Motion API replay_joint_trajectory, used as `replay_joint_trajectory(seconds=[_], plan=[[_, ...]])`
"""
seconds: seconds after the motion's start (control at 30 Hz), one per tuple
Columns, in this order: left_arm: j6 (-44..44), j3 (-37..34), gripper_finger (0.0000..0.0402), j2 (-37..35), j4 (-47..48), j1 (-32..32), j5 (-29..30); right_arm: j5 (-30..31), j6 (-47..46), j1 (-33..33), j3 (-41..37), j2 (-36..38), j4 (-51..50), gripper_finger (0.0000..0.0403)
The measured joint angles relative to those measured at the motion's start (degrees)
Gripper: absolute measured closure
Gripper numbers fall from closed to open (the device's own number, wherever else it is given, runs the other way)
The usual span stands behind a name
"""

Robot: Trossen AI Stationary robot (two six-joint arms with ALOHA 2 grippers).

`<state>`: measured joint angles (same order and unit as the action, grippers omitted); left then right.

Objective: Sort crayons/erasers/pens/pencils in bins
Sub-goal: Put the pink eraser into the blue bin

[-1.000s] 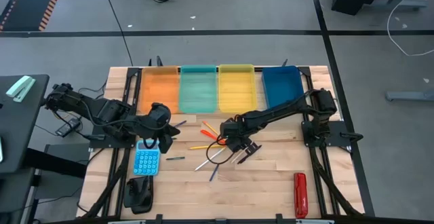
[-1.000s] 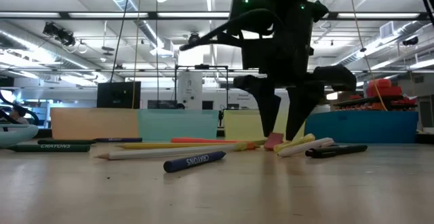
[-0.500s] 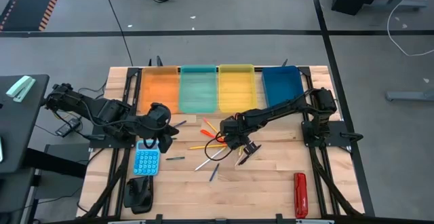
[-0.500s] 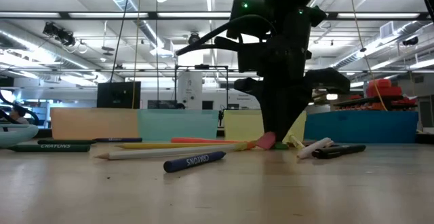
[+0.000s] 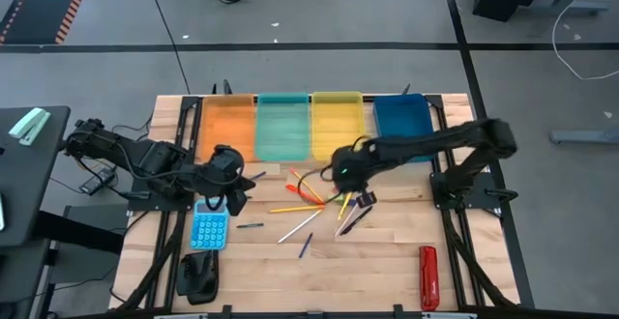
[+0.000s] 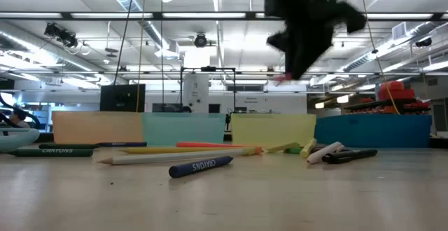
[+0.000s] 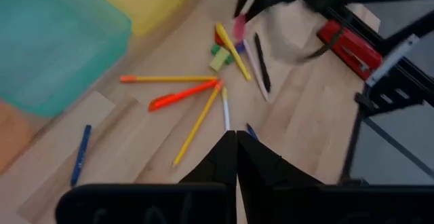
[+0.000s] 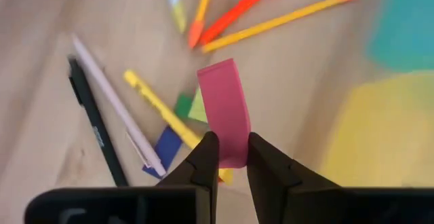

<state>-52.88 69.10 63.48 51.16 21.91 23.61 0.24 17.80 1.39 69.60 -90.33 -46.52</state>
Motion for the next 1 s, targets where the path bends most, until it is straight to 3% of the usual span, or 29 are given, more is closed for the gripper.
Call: replay_joint_trajectory(seconds=[0.23, 0.47, 0.67, 0.83, 1.0], plan=[[-0.1, 0.0, 0.0379, 0.0, 0.0, 0.0, 3.5, 5.5, -13.9, -6.9, 0.1, 10.8, -5.1, 0.0336], [-0.5, 0.0, 0.0388, 0.0, -0.3, 0.0, 5.7, 7.0, -32.0, -23.7, -0.6, 11.8, -13.5, 0.0336], [-3.6, 0.0, 0.0377, 0.0, -0.6, 0.0, 5.7, 12.0, -45.2, -38.2, -6.9, 13.3, -14.3, 0.0335], [-6.4, 0.0, 0.0373, 0.0, -0.6, 0.0, 6.5, 11.1, -47.4, -46.5, -12.1, 13.8, -12.0, 0.0335], [-8.3, 0.0, 0.0381, 0.4, -0.7, -0.3, 8.0, 8.3, -47.2, -49.0, -16.2, 13.8, -9.6, 0.0333]])
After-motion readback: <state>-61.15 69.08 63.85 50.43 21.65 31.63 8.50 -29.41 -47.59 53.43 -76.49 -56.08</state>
